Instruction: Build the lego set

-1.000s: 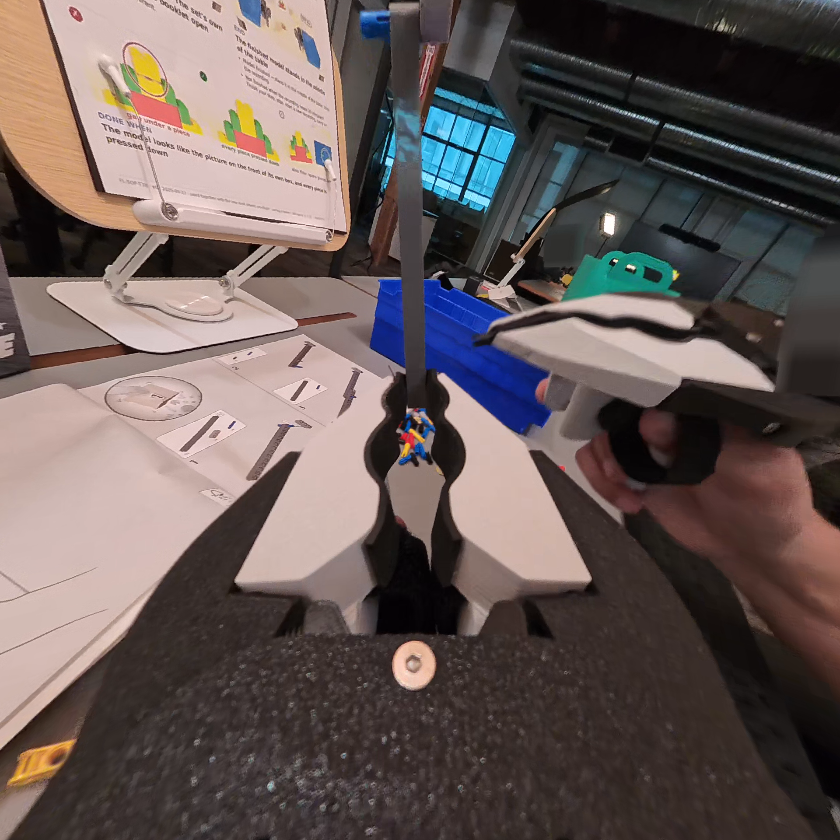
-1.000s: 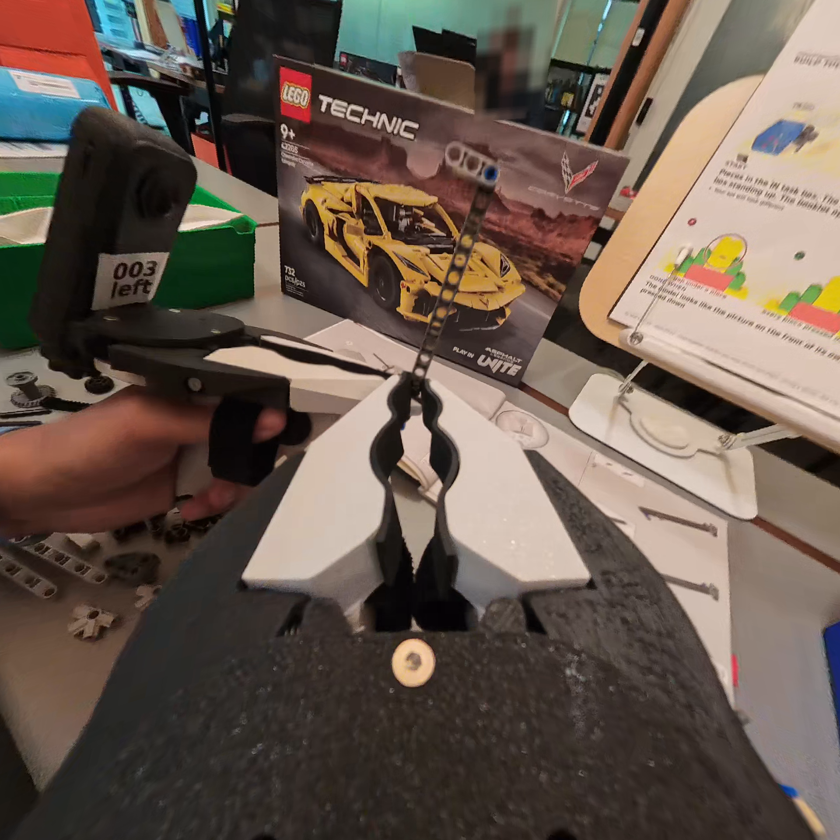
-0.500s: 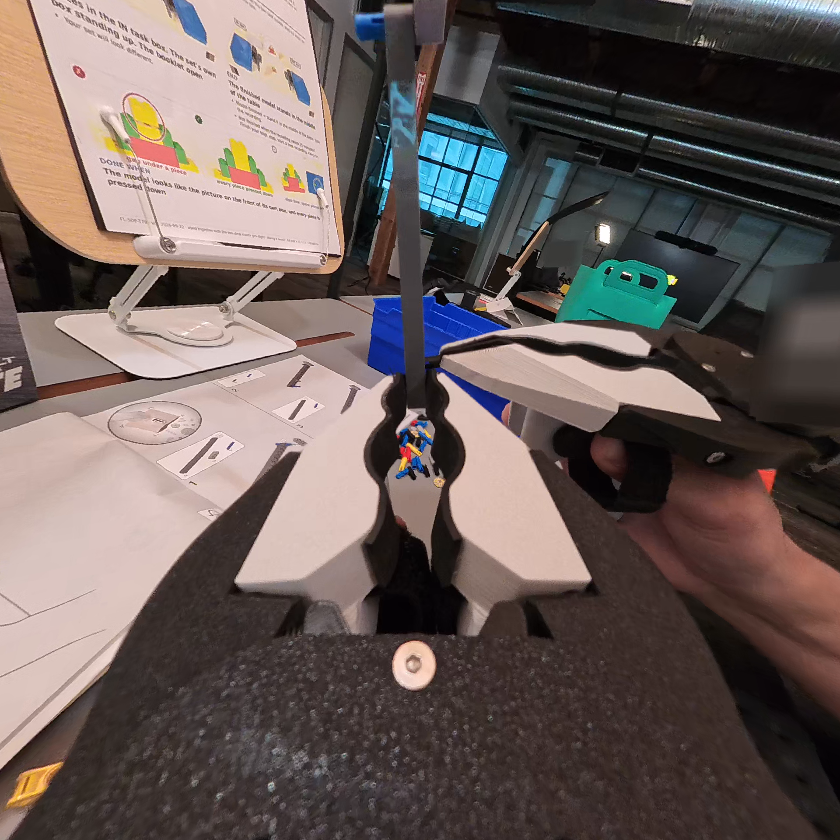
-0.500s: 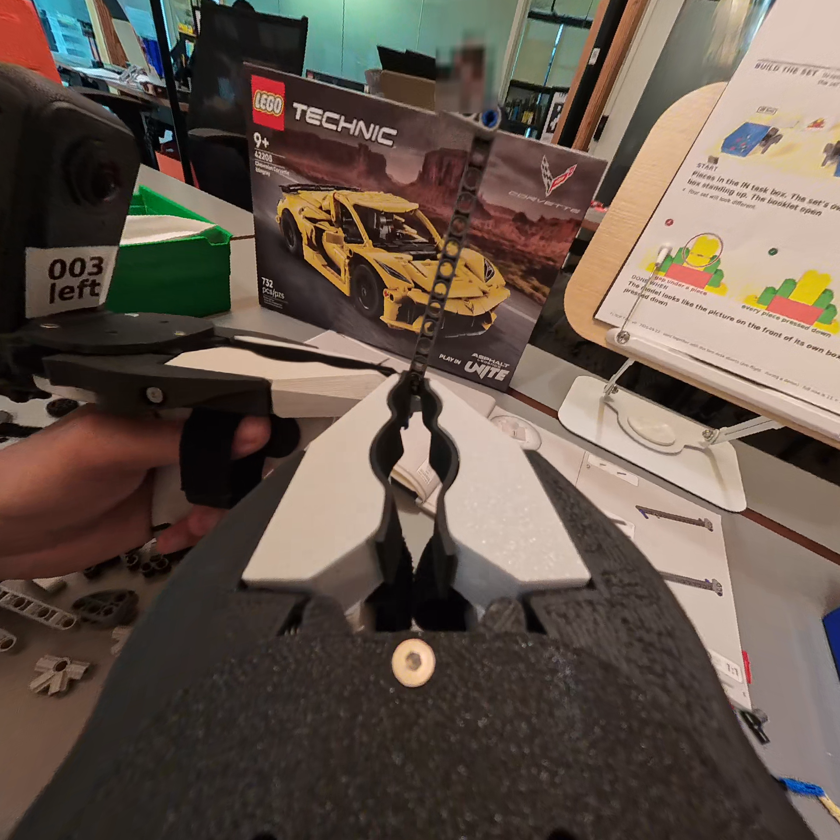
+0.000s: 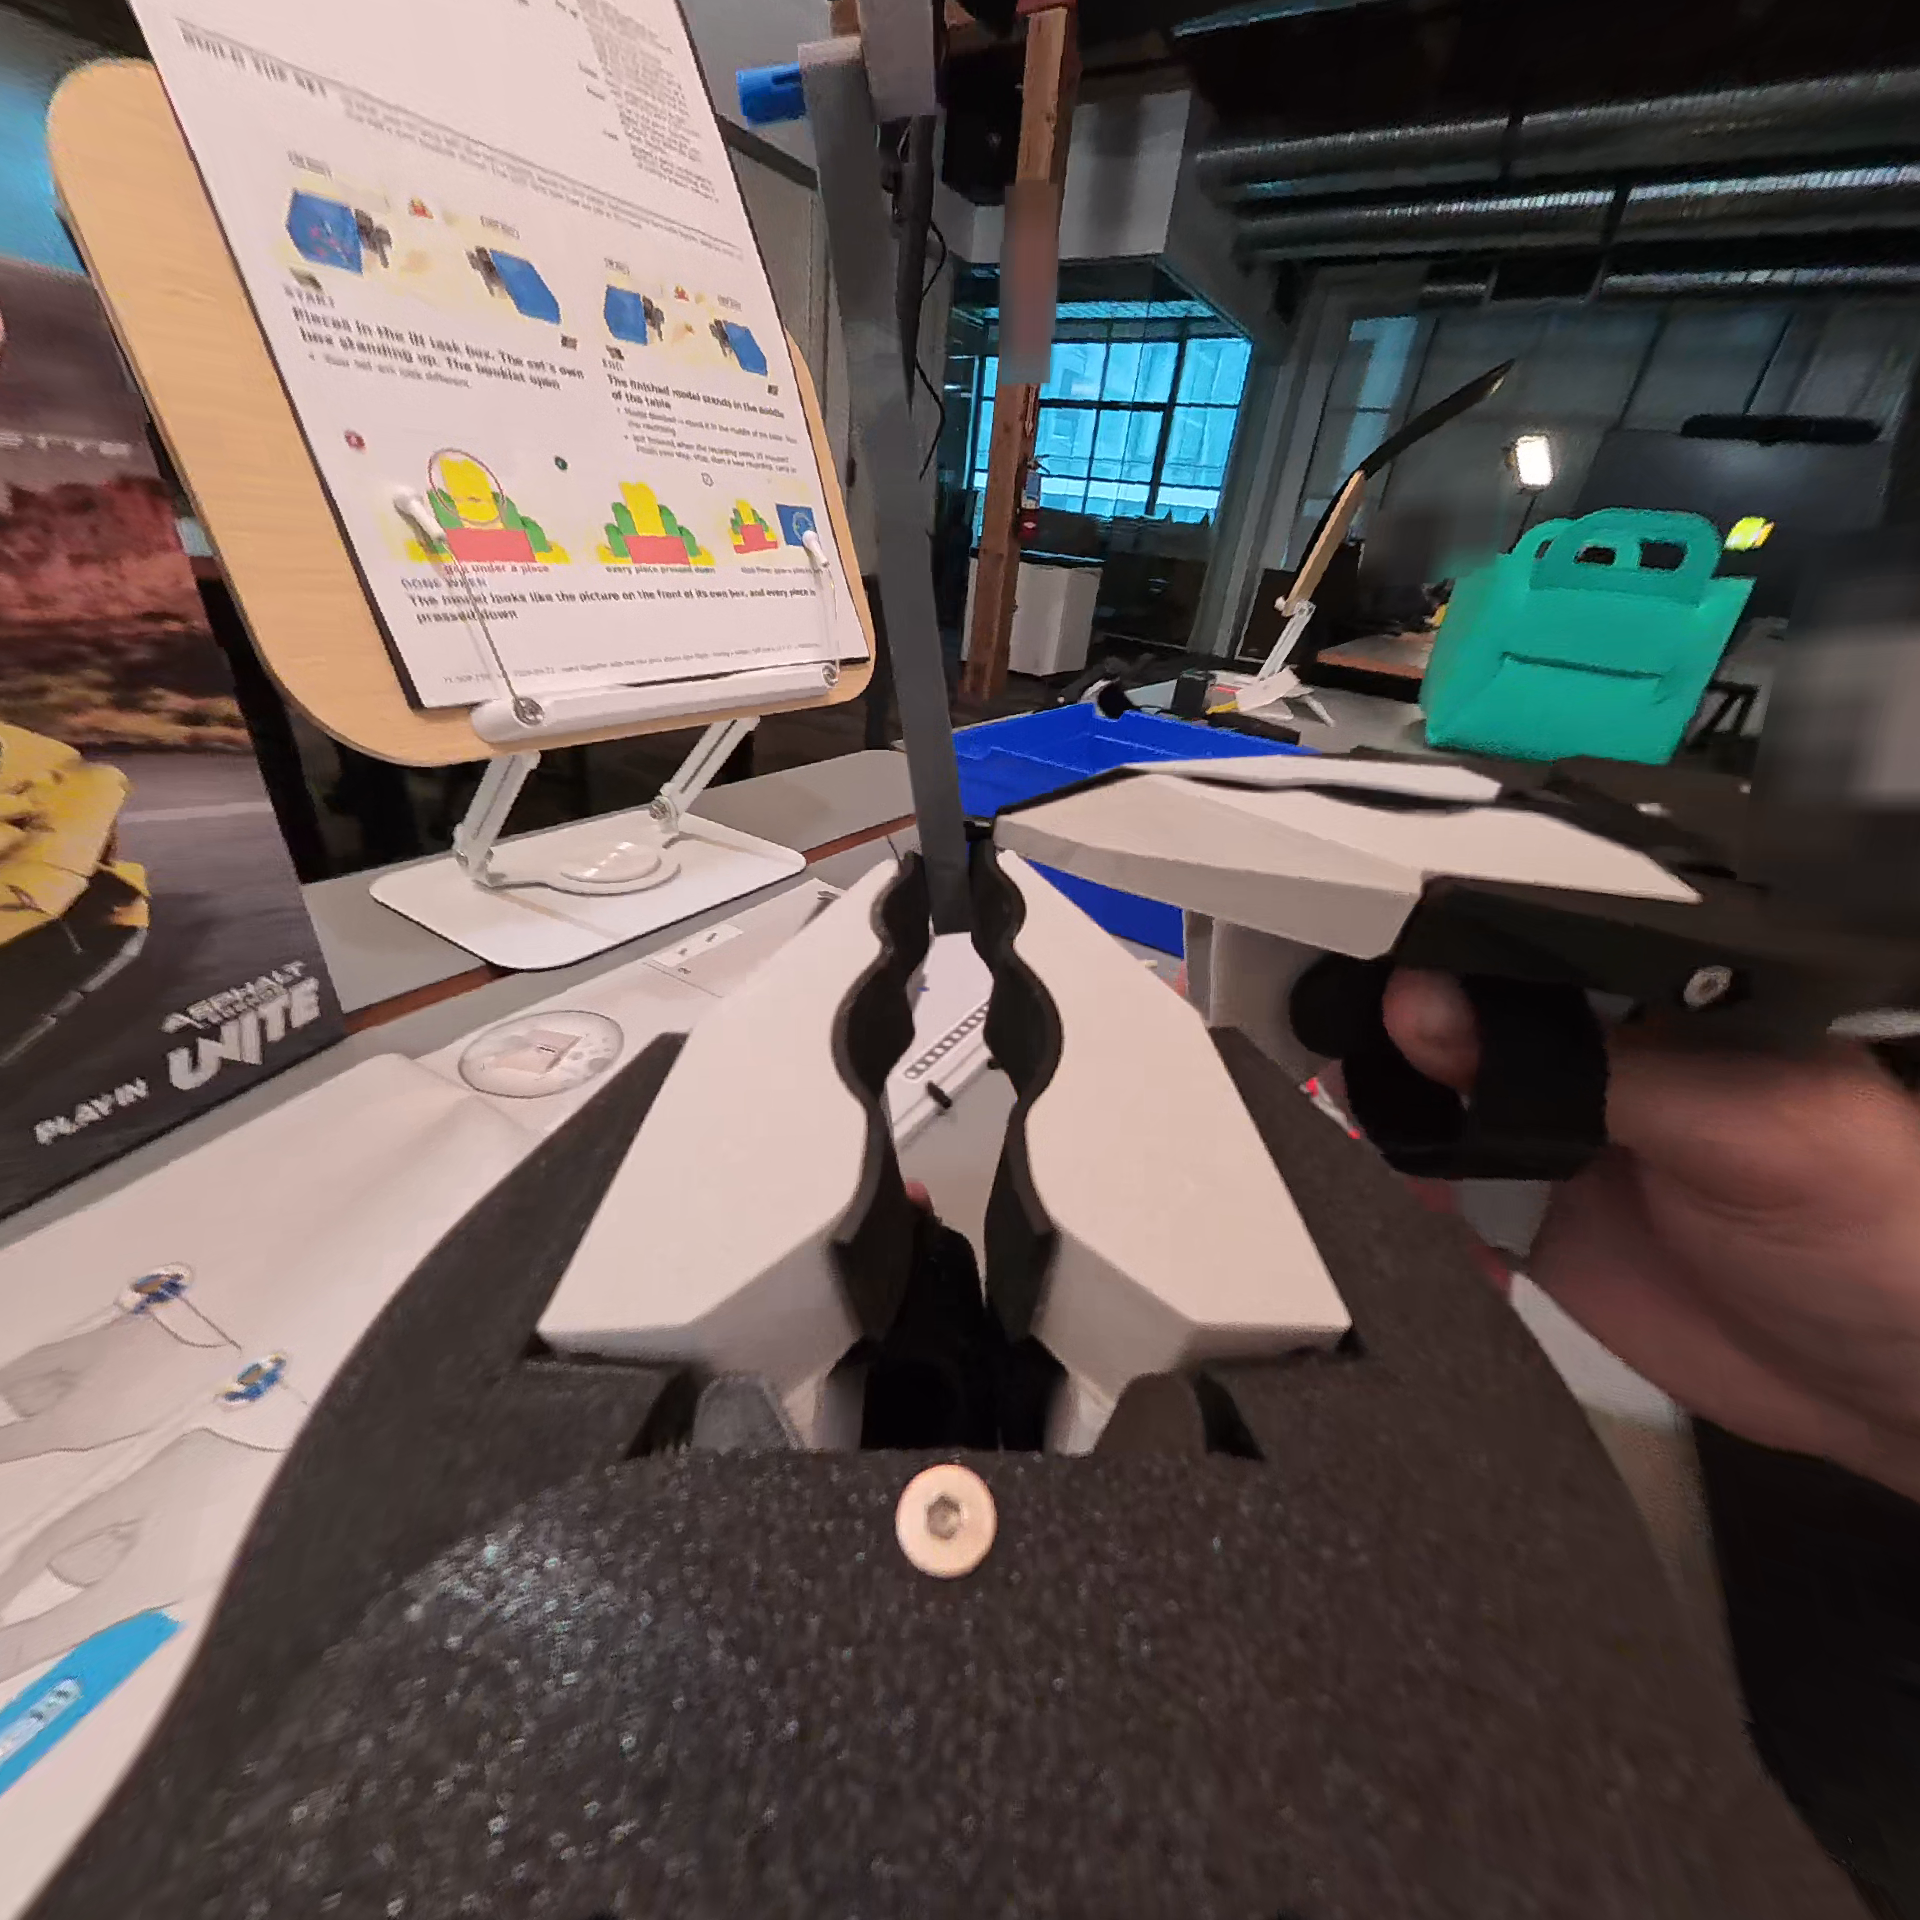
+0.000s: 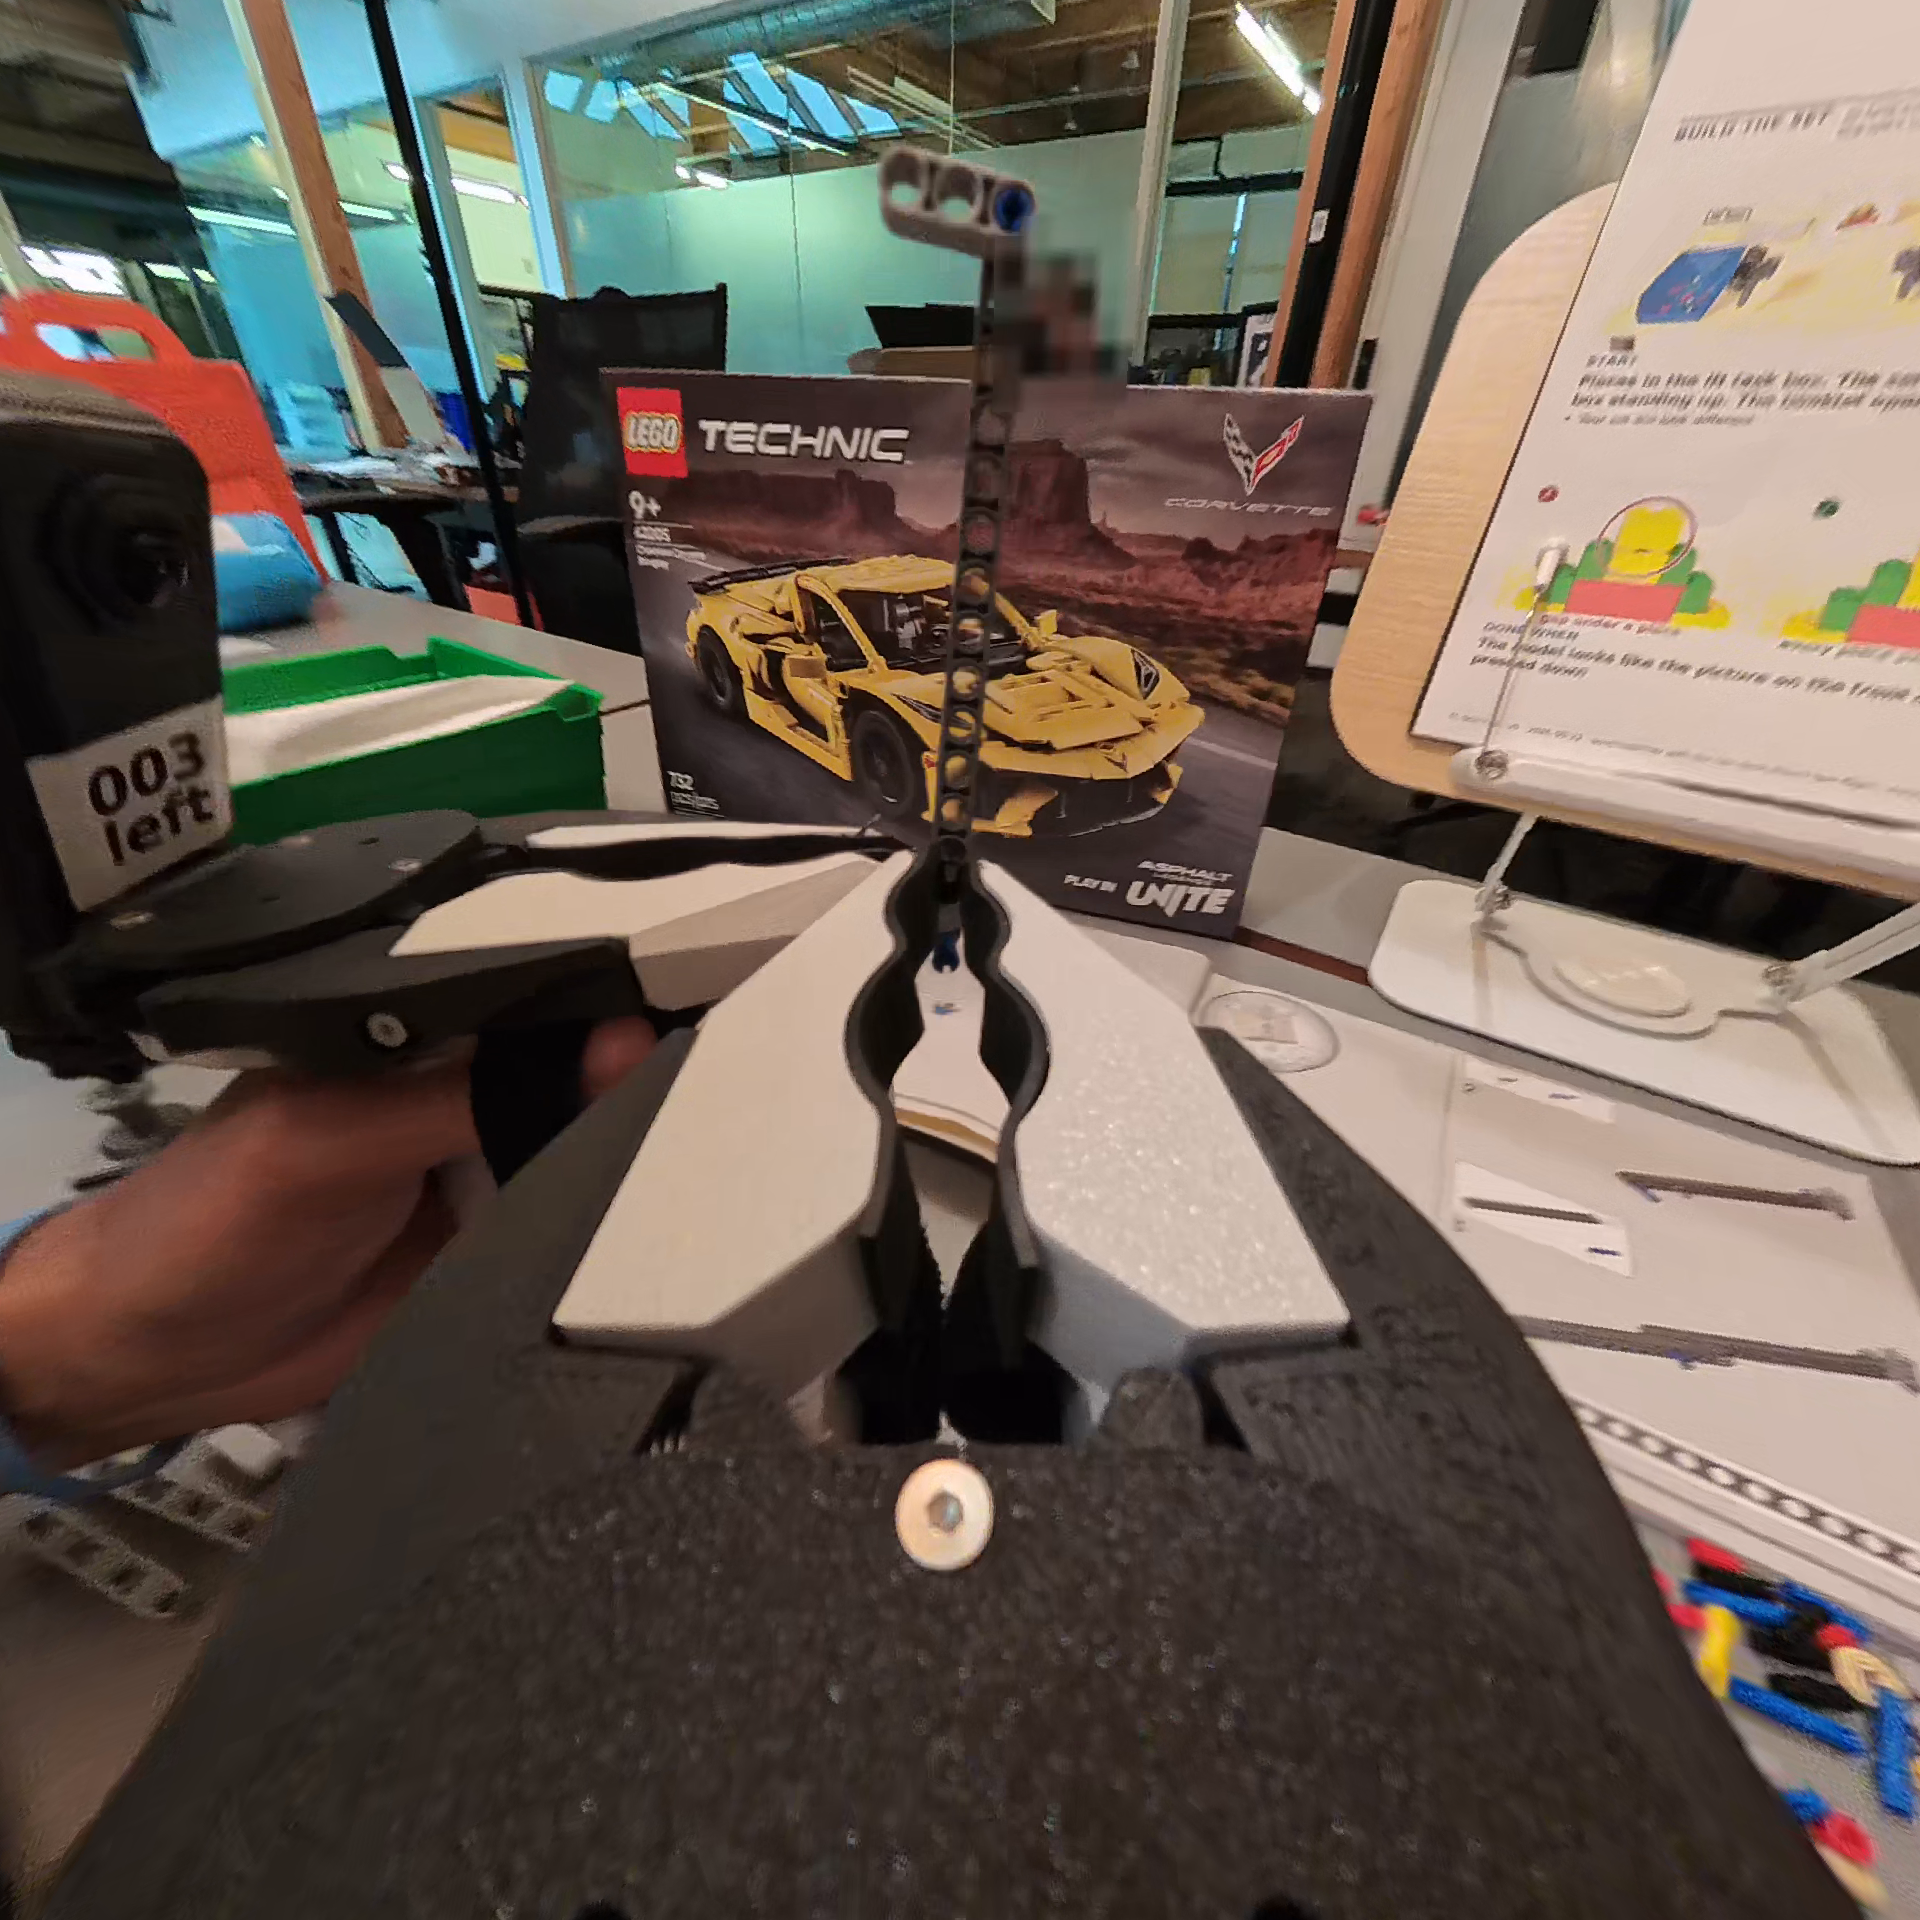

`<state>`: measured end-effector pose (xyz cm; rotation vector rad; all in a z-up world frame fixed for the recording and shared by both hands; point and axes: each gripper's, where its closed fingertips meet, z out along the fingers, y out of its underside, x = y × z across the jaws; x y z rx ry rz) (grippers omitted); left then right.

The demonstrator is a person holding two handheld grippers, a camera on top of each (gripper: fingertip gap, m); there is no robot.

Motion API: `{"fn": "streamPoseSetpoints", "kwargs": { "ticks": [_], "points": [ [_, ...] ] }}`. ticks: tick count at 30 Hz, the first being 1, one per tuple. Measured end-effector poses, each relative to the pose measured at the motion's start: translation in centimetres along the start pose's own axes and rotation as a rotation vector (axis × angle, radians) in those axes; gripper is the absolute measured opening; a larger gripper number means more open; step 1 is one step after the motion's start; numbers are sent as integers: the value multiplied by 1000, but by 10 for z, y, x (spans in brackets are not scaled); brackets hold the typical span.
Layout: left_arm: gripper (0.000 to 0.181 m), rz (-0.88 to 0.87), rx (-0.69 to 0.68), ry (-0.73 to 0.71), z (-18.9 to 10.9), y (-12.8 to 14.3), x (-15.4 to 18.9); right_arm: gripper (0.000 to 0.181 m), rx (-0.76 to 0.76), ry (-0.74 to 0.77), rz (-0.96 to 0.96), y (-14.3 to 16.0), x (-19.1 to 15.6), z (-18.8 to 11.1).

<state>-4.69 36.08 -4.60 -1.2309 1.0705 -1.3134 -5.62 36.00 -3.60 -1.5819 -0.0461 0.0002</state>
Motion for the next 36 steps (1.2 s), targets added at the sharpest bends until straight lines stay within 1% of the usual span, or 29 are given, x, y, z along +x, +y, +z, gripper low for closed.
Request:
{"fn": "streamPoseSetpoints", "kwargs": {
  "ticks": [2,6,9,14,16,17,23,25,27,30,31,33,36],
  "points": [
    [6,63,1,-9,-1,-2,0,4,1,-25,51,-1,-1,-1],
    [6,127,4,-9,-2,-4,2,4,-2,-58,91,-2,-3,-2],
    [6,250,-22,-15,-2,-3,1,4,-34,-72,79,-1,-3,-4],
    [6,378,-60,-33,-2,1,2,3,-71,-21,-93,3,-1,-7],
    [6,372,-68,-30,-1,2,2,4,-101,-9,-141,4,-1,-7],
    [6,343,-65,-23,-1,2,2,3,-99,-9,-147,3,-1,-7],
    [6,45,-54,40,3,7,0,4,-118,-70,44,7,3,-1],
    [6,-13,-59,42,4,10,-2,4,-124,-75,110,10,4,2],
    [7,-1,-64,23,5,11,-4,5,-107,-86,223,11,3,4],
    [6,30,-68,-6,4,12,-7,4,-52,-149,527,11,3,6],
    [7,29,-71,-6,4,12,-7,4,-38,-174,590,11,3,6],
    [6,48,-87,-8,5,14,-7,4,-43,-199,621,12,5,5],
    [6,62,-92,-6,6,14,-5,3,-67,-211,565,12,7,2]
  ]
}}
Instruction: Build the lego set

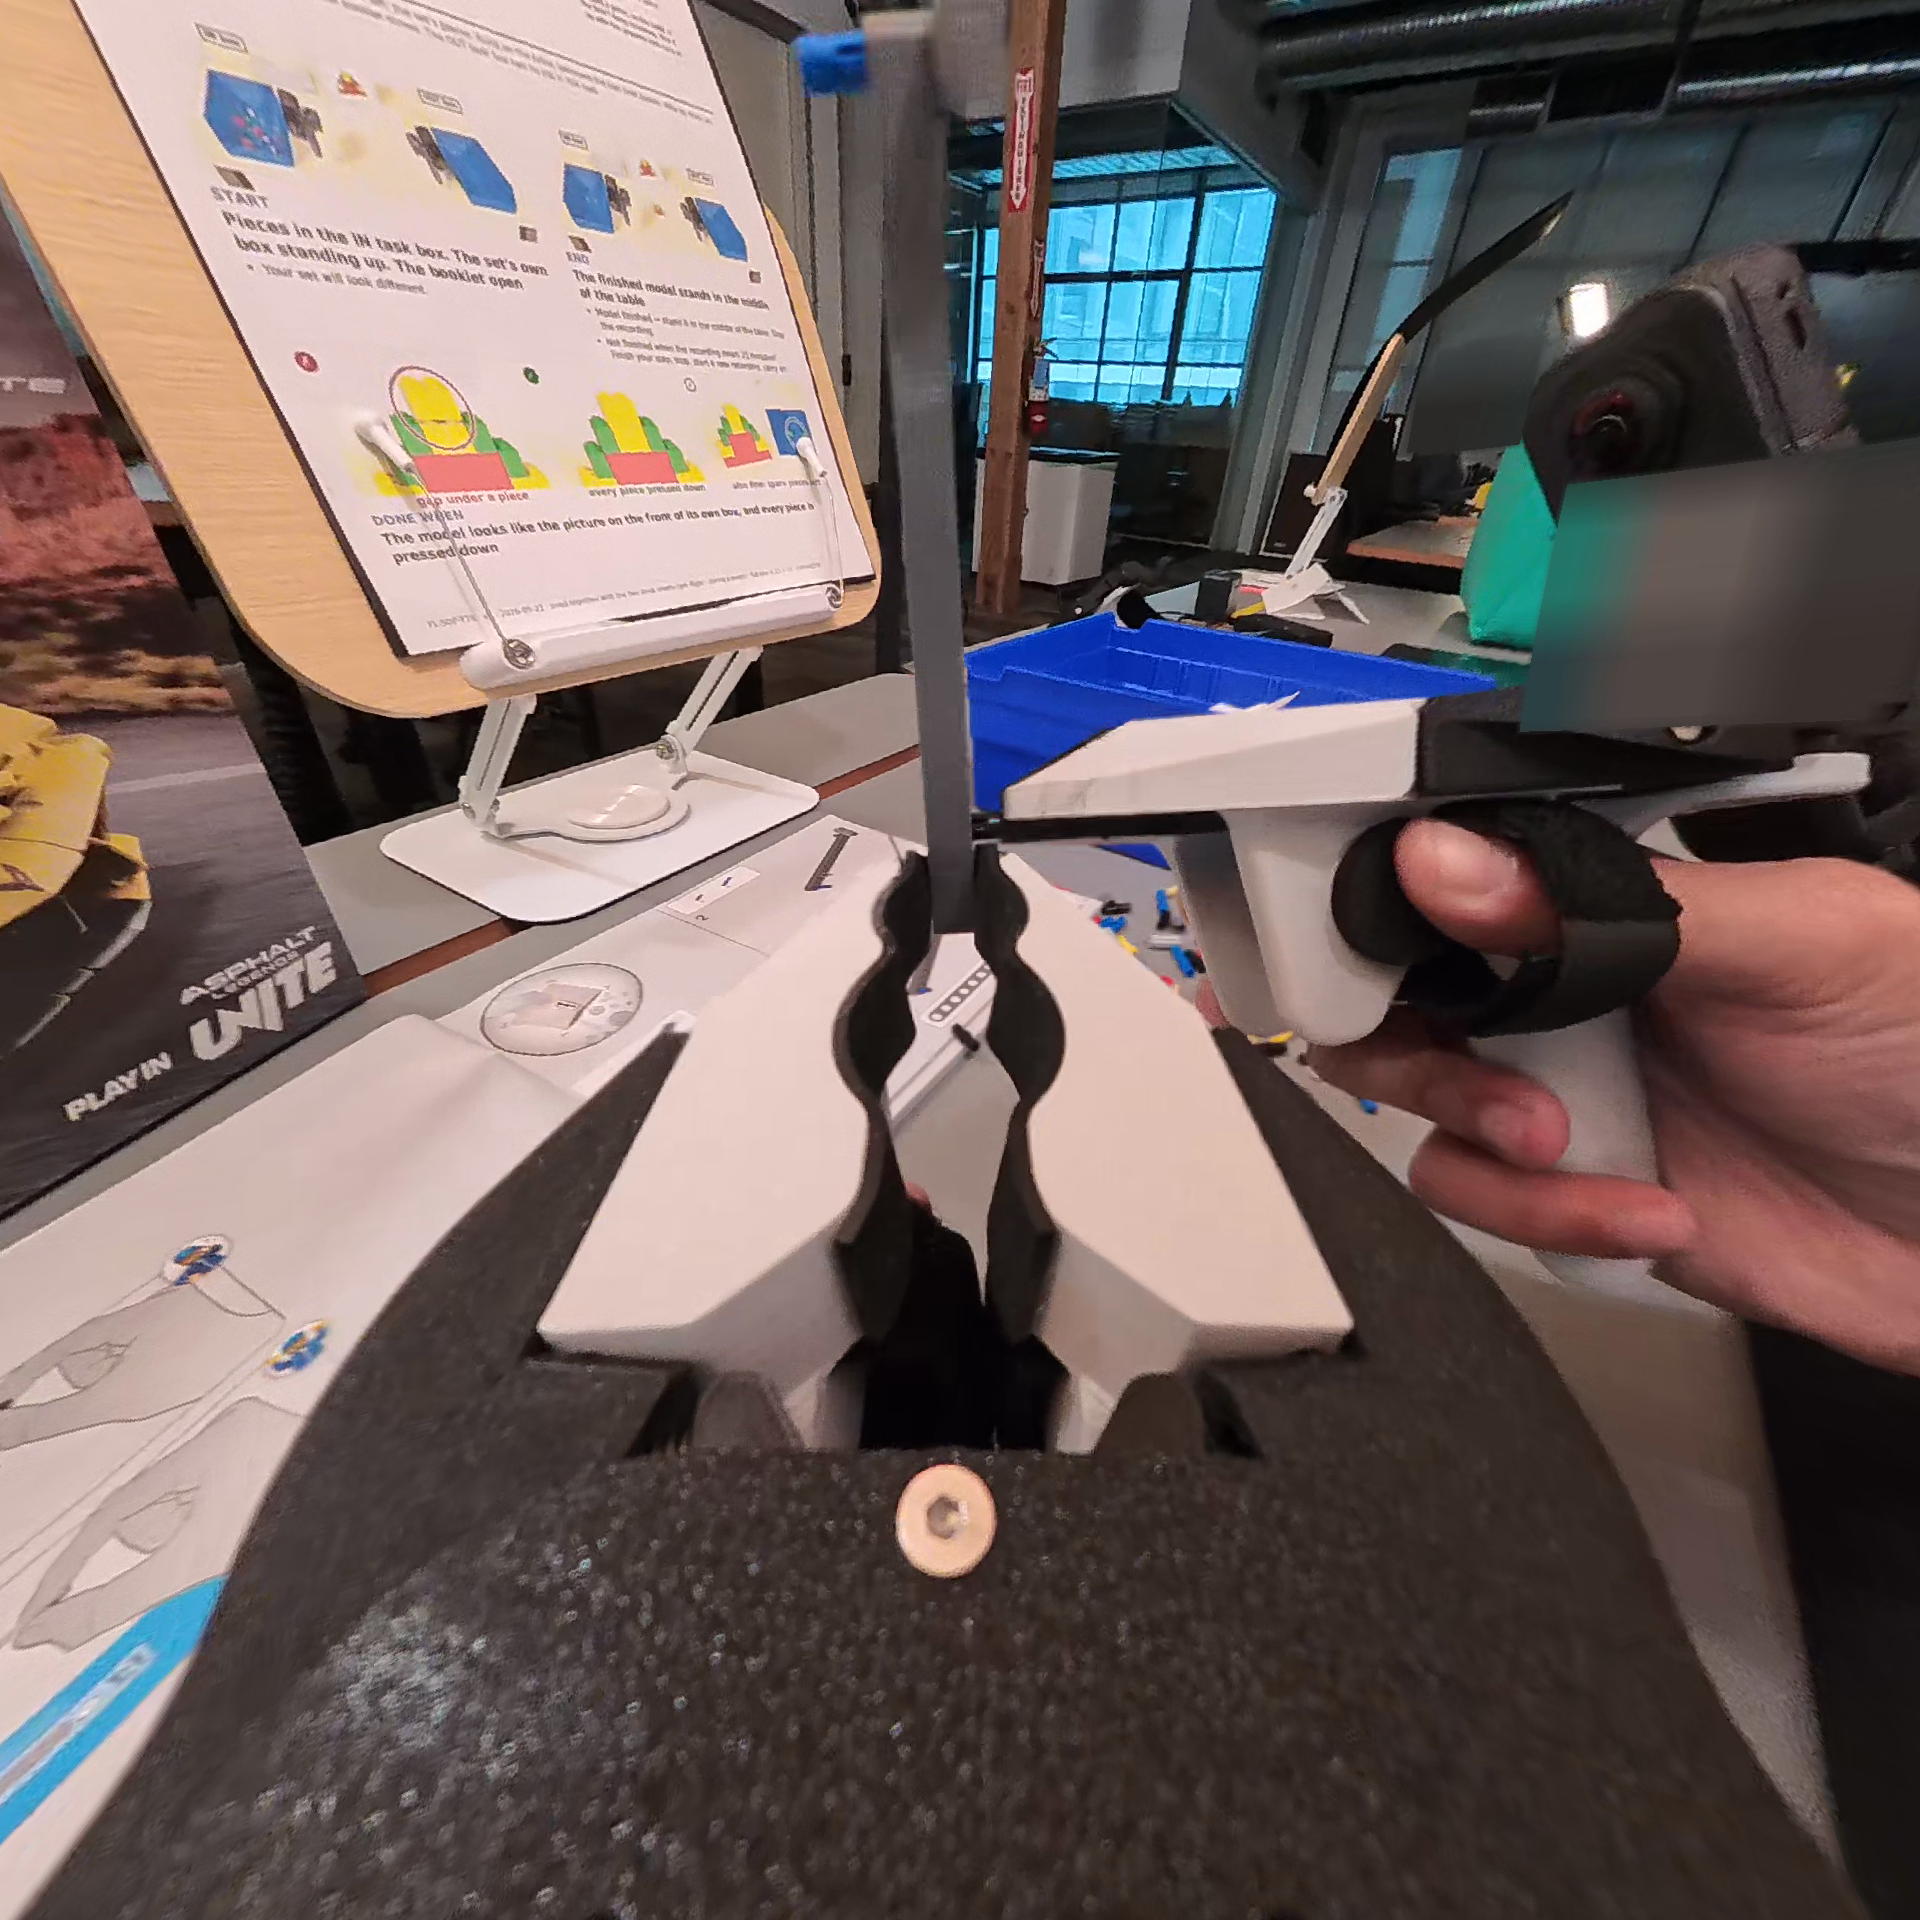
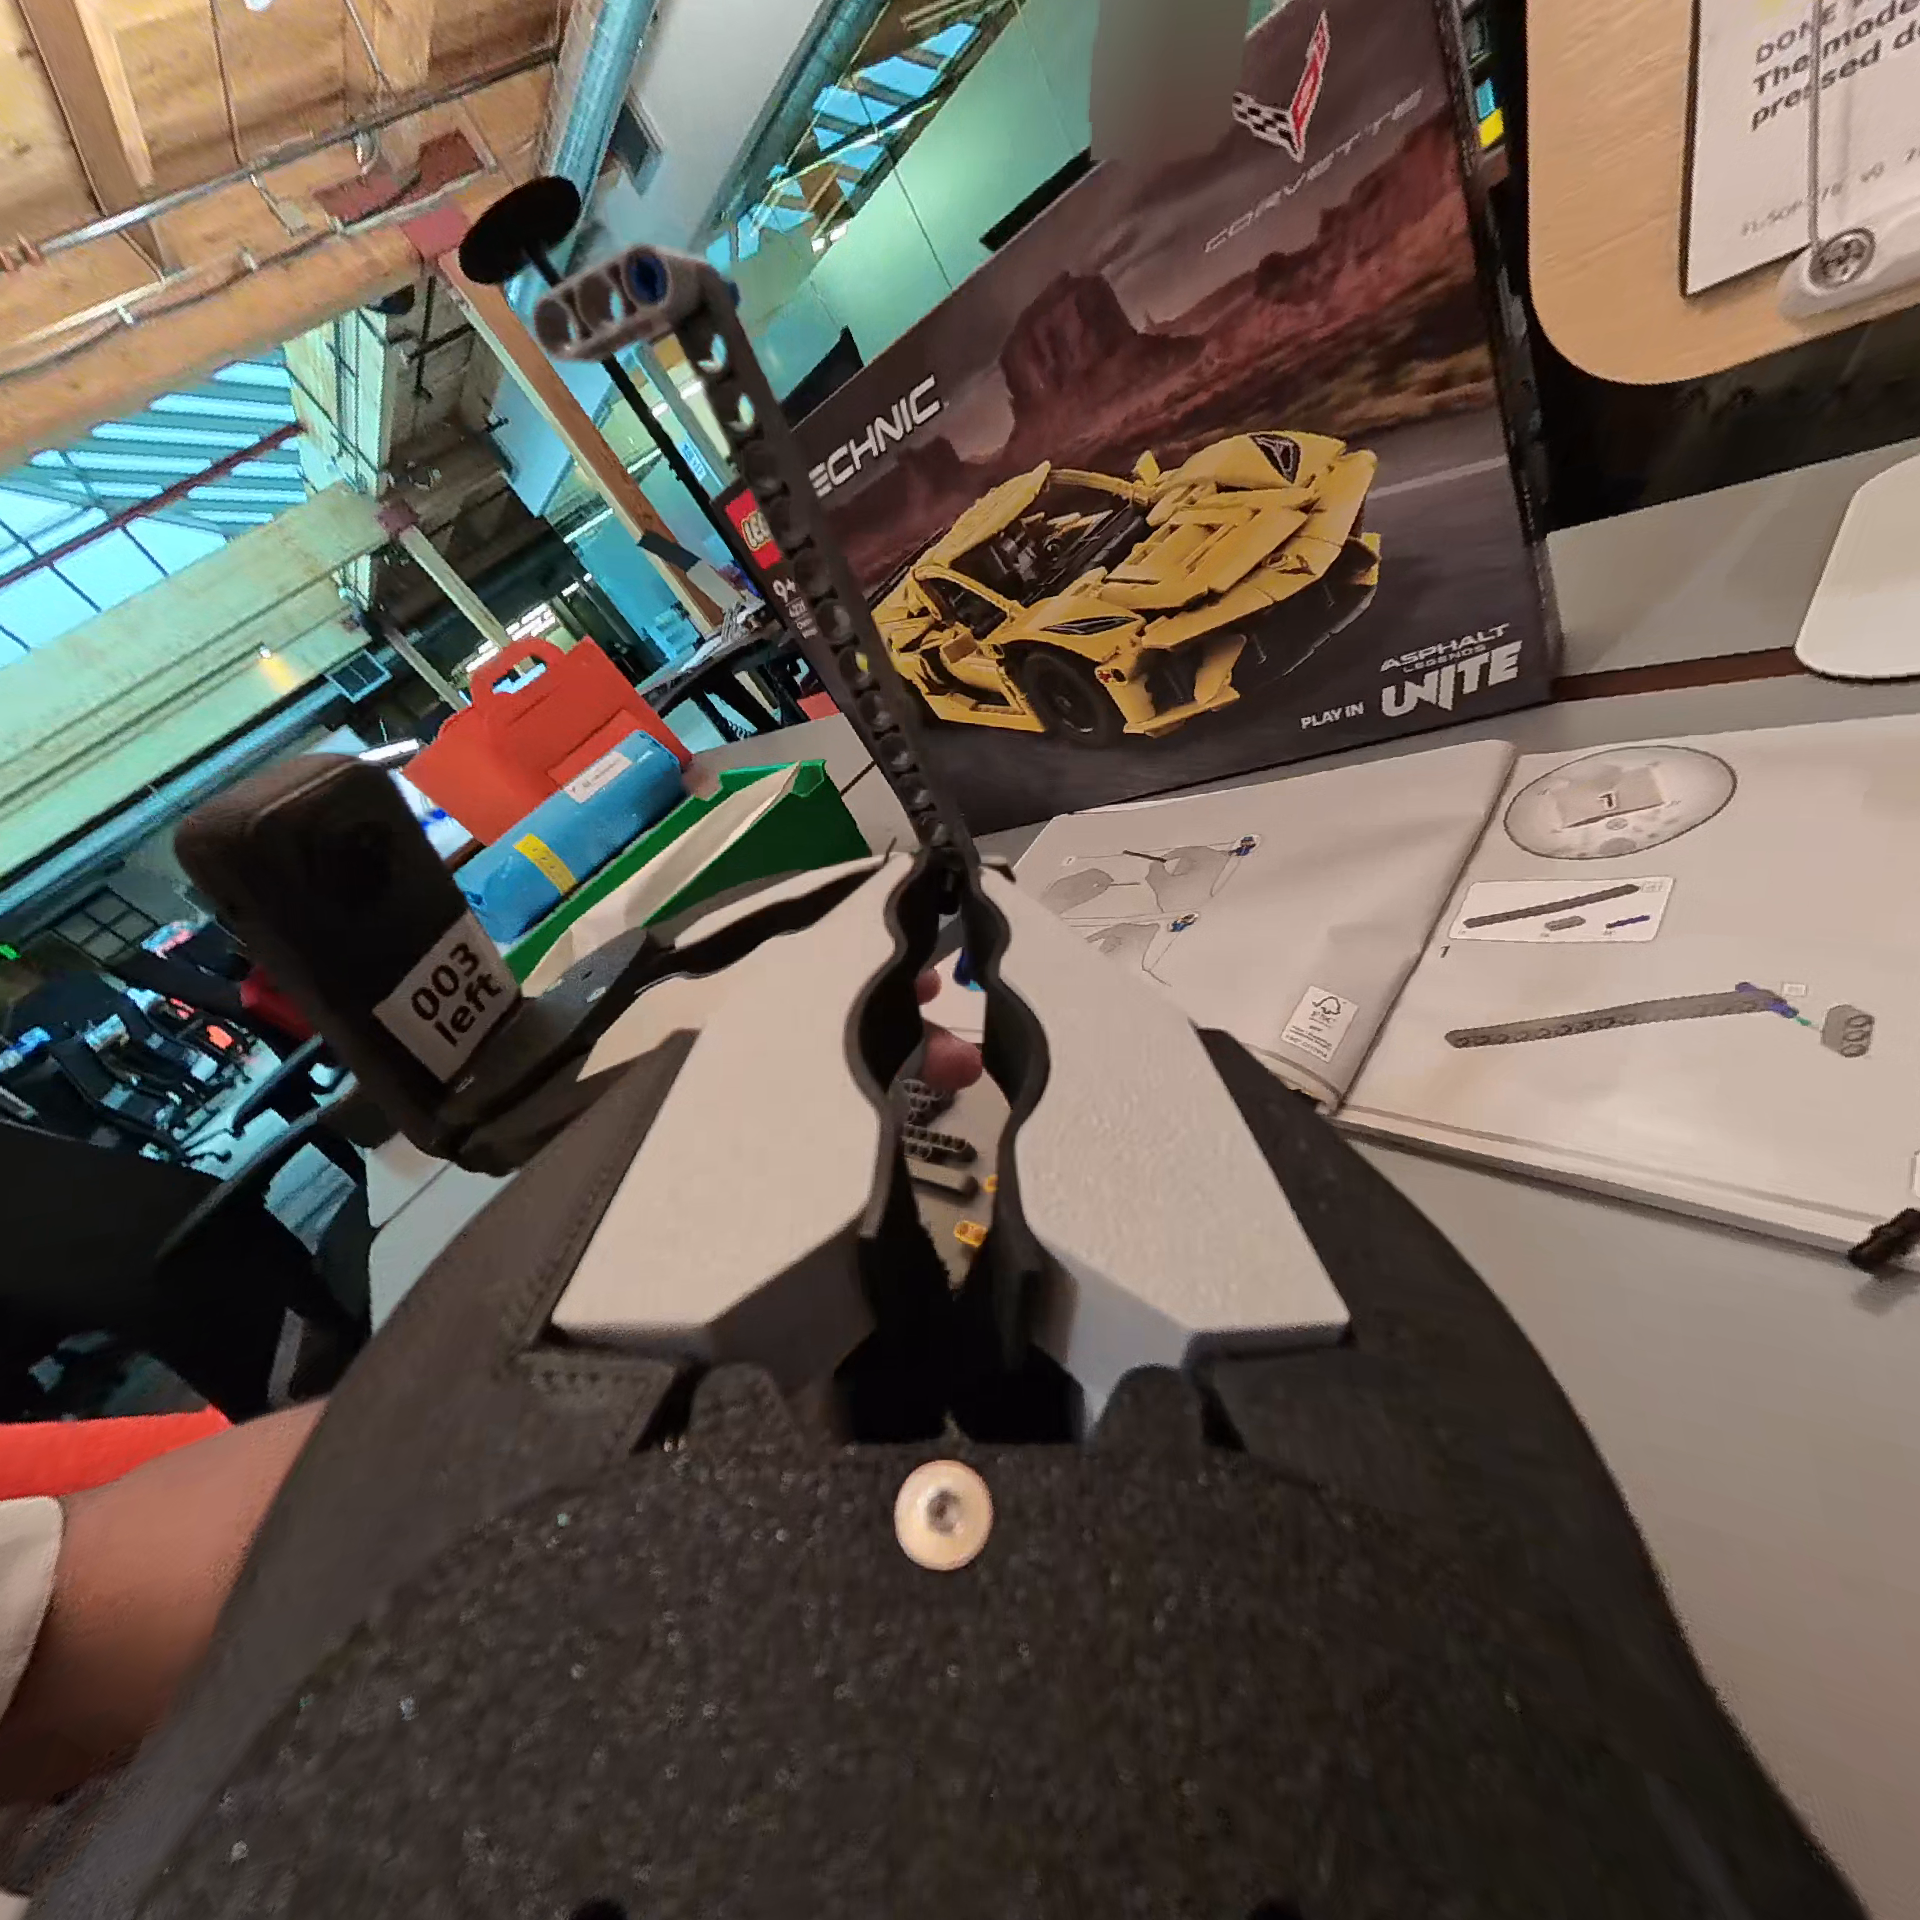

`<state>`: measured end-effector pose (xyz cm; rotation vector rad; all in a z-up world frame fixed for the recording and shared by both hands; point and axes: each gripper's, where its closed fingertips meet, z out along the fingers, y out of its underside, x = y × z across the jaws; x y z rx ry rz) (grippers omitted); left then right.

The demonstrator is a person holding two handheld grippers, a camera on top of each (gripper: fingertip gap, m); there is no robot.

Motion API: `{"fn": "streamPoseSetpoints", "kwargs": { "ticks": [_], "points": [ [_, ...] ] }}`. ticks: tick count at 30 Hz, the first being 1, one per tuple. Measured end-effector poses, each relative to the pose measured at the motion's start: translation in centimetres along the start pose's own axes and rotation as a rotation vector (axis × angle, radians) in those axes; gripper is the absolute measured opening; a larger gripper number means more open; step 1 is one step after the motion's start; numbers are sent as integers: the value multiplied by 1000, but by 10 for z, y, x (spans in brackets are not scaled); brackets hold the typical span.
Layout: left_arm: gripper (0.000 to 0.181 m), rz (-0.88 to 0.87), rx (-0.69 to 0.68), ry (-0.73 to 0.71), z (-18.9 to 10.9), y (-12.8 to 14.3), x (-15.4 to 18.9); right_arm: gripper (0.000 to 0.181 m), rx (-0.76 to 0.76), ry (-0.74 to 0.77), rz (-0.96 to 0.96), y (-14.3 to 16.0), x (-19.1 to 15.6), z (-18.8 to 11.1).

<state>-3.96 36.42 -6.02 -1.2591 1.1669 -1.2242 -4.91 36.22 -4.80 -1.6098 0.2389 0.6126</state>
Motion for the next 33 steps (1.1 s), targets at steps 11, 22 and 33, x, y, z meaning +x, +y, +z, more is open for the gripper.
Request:
{"fn": "streamPoseSetpoints", "kwargs": {
  "ticks": [11,22,33],
  "points": [
    [6,-39,-105,-118,-1,18,-31,4,-950,85,-489,71,73,-81],
    [6,-72,-114,-83,1,20,-27,4,-1583,-28,-838,125,114,-155],
    [6,-56,-122,-75,3,23,-23,4,-1554,-35,-811,128,111,-156]
  ]
}}
